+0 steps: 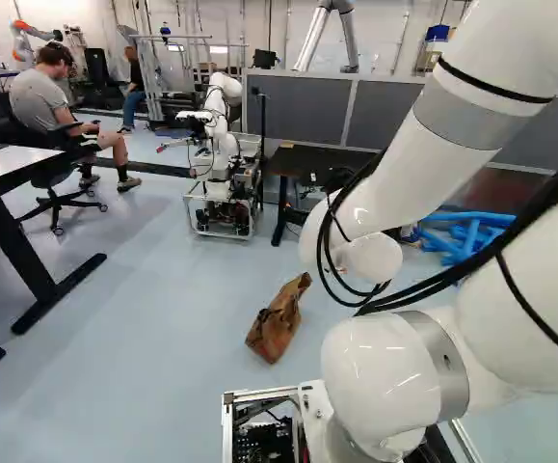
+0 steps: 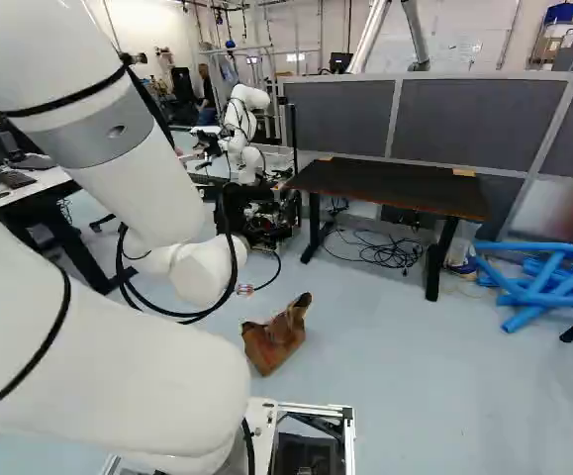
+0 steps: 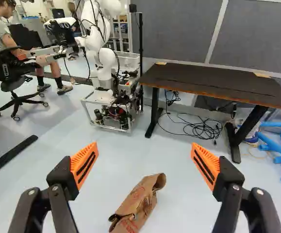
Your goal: Pick up the bag on the ground and place it on the table
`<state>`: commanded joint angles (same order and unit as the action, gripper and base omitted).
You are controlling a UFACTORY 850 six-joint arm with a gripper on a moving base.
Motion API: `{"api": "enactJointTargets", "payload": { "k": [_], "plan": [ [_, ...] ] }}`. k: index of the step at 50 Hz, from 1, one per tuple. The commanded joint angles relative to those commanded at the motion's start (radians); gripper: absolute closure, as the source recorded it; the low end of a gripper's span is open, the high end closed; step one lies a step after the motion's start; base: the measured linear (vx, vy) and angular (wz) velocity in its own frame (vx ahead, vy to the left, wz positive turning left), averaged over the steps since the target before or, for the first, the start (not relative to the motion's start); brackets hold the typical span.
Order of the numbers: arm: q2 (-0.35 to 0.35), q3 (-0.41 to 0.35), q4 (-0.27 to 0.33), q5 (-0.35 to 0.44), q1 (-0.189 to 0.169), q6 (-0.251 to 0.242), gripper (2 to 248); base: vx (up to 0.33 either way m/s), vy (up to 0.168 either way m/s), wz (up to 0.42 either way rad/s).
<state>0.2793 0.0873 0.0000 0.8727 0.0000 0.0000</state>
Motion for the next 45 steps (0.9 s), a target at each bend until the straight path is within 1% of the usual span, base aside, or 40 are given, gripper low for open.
{"api": "enactJointTargets", "payload": {
  "k": [30, 45],
  "plan": [
    [0.000, 0.000, 0.000, 0.000, 0.000, 0.000, 3, 0.119, 0.003, -0.004],
    [-0.008, 0.007, 0.000, 0.000, 0.000, 0.000, 3, 0.029, 0.001, -0.001]
  ]
}}
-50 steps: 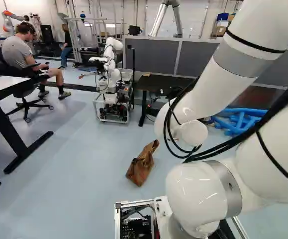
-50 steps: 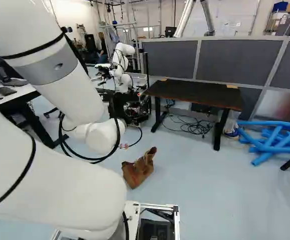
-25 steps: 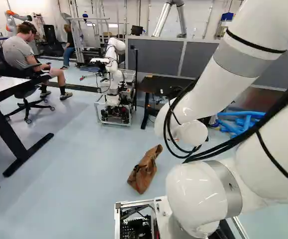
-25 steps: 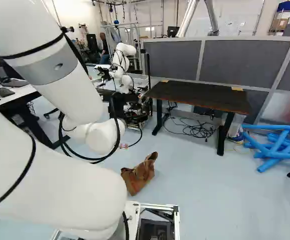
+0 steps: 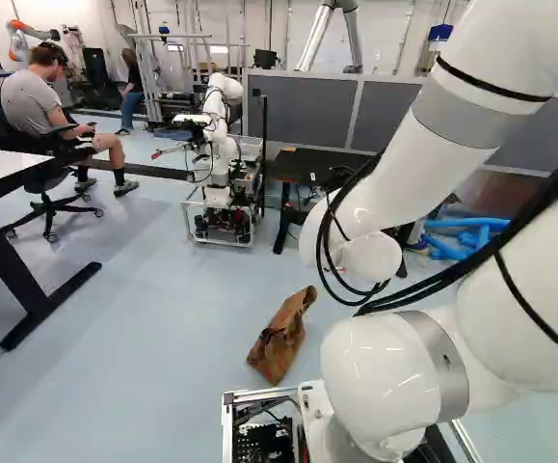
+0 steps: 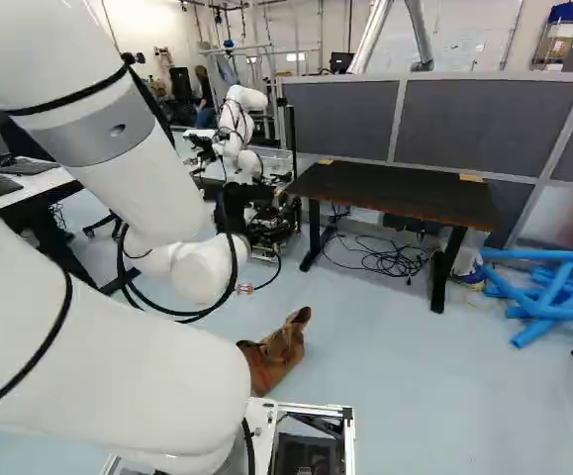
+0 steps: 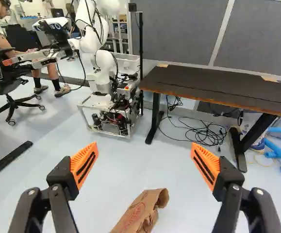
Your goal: Pick up the bag on the ground and place it on the table
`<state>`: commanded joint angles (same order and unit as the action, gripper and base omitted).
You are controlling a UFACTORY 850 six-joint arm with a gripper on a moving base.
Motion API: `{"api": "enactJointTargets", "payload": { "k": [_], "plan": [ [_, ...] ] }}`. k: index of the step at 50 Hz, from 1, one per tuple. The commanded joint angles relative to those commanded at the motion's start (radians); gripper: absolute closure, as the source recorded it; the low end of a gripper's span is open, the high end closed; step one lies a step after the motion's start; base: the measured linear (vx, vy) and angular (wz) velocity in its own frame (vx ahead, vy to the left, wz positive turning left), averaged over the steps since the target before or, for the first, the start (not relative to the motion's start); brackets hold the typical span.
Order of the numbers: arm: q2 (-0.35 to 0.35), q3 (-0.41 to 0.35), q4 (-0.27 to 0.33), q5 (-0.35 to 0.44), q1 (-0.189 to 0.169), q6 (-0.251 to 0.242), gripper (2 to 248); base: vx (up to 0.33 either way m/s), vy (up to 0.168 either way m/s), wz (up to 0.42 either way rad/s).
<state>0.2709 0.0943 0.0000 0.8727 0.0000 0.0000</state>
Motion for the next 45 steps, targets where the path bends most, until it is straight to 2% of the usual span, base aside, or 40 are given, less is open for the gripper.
{"api": "enactJointTargets", "payload": {
  "k": [15, 45],
  "plan": [
    [-0.028, 0.024, 0.000, -0.006, 0.000, 0.000, 3, 0.000, 0.000, 0.000],
    [-0.183, 0.147, -0.016, -0.080, 0.006, 0.000, 3, 0.000, 0.000, 0.000]
  ]
}}
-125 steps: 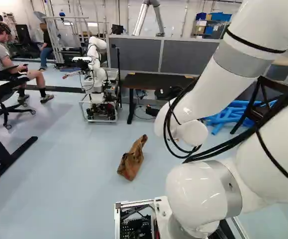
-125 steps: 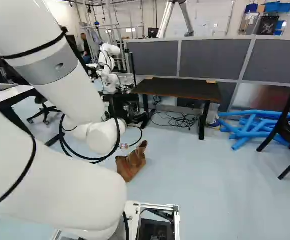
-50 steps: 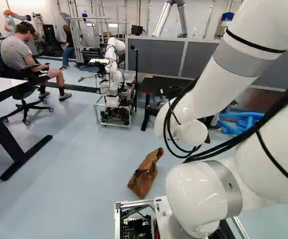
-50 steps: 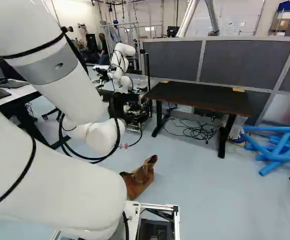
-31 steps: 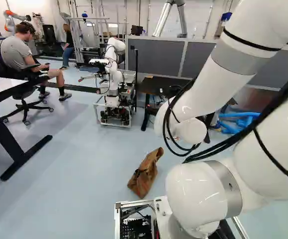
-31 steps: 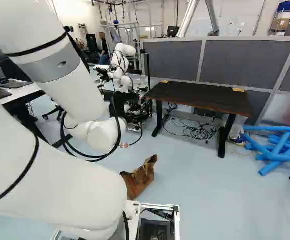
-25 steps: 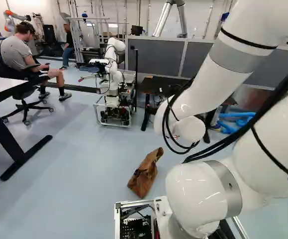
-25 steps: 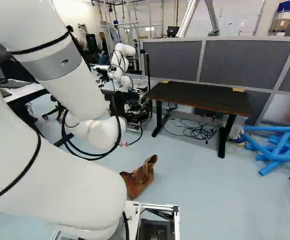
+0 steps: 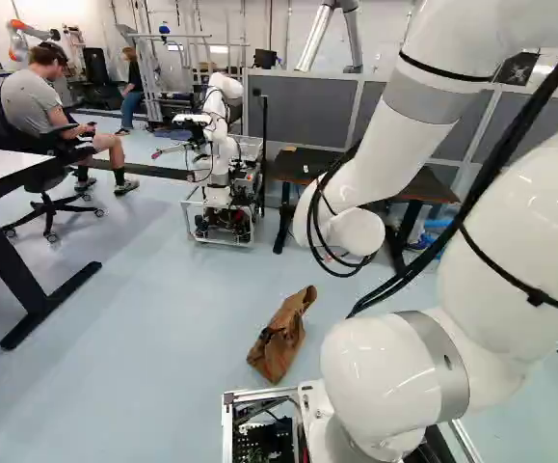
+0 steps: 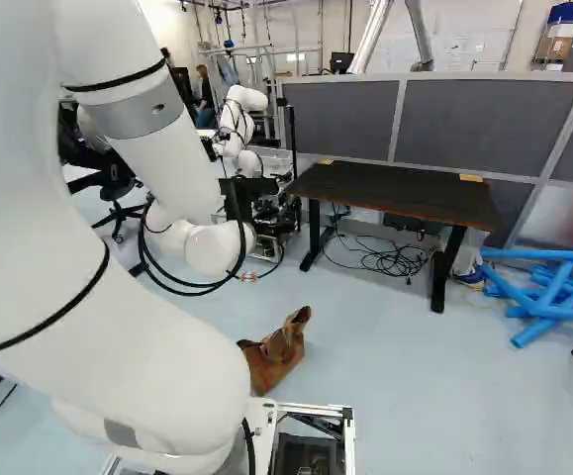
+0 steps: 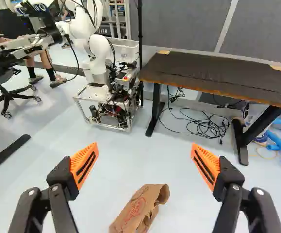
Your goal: Pick up the bag on the ground and place it on the table
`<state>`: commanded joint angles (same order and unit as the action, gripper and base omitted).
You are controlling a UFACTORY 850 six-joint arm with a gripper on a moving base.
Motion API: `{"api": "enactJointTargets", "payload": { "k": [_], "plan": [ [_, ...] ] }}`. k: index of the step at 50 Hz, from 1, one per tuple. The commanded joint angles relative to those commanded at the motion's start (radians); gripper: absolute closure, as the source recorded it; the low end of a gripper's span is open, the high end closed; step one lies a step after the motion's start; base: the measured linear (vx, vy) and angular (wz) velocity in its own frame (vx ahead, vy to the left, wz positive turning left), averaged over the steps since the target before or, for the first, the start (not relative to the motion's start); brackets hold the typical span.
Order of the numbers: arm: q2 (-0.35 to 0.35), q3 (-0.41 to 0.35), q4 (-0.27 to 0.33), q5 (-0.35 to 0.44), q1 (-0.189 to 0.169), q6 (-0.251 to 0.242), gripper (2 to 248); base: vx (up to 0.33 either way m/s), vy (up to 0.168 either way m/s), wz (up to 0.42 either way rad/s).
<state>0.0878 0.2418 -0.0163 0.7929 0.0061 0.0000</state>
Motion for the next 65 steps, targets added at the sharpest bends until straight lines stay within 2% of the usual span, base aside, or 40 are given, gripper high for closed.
{"api": "enactJointTargets", "payload": {
  "k": [32, 65],
  "plan": [
    [-0.217, 0.132, -0.072, -0.119, 0.022, 0.000, 3, 0.000, 0.000, 0.000],
    [-0.411, 0.256, -0.224, -0.255, 0.071, 0.000, 3, 0.000, 0.000, 0.000]
  ]
}}
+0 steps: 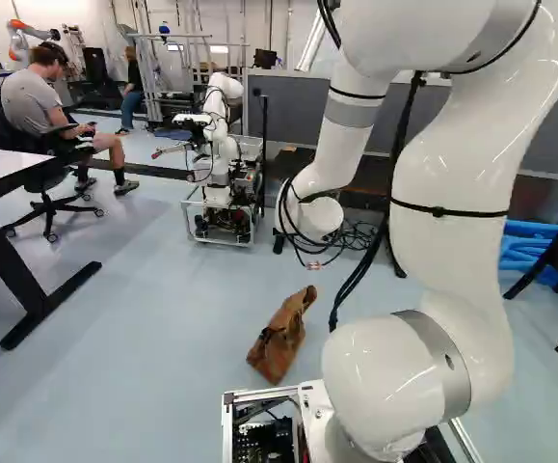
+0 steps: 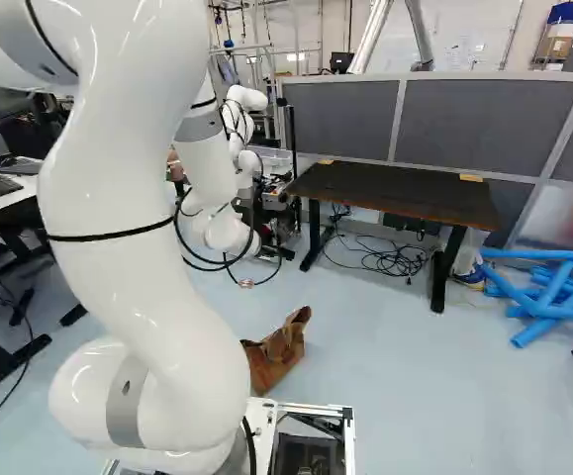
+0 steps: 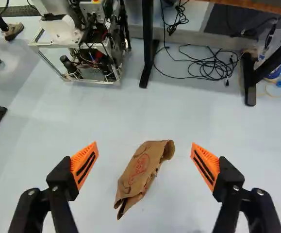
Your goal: Pick up the bag on the ground and place it on the table
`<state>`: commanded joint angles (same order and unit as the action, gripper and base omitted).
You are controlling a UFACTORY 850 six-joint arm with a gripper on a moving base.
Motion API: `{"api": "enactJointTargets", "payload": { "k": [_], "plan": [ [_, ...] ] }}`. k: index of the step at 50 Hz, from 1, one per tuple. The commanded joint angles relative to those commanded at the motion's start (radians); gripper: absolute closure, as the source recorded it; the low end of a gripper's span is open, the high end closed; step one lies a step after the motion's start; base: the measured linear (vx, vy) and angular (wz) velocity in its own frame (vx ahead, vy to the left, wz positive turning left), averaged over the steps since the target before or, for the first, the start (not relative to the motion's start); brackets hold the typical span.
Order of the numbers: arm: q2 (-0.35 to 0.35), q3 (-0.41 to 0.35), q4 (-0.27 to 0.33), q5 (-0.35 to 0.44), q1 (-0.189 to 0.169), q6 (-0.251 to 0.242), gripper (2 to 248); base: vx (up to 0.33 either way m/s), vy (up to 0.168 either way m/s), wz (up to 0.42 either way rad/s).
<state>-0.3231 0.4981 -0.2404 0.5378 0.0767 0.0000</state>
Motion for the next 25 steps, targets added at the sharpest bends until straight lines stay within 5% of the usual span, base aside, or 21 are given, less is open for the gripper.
{"api": "enactJointTargets", "payload": {
  "k": [25],
  "plan": [
    [-0.141, 0.099, -0.099, -0.121, 0.029, 0.000, 3, 0.000, 0.000, 0.000]
  ]
}}
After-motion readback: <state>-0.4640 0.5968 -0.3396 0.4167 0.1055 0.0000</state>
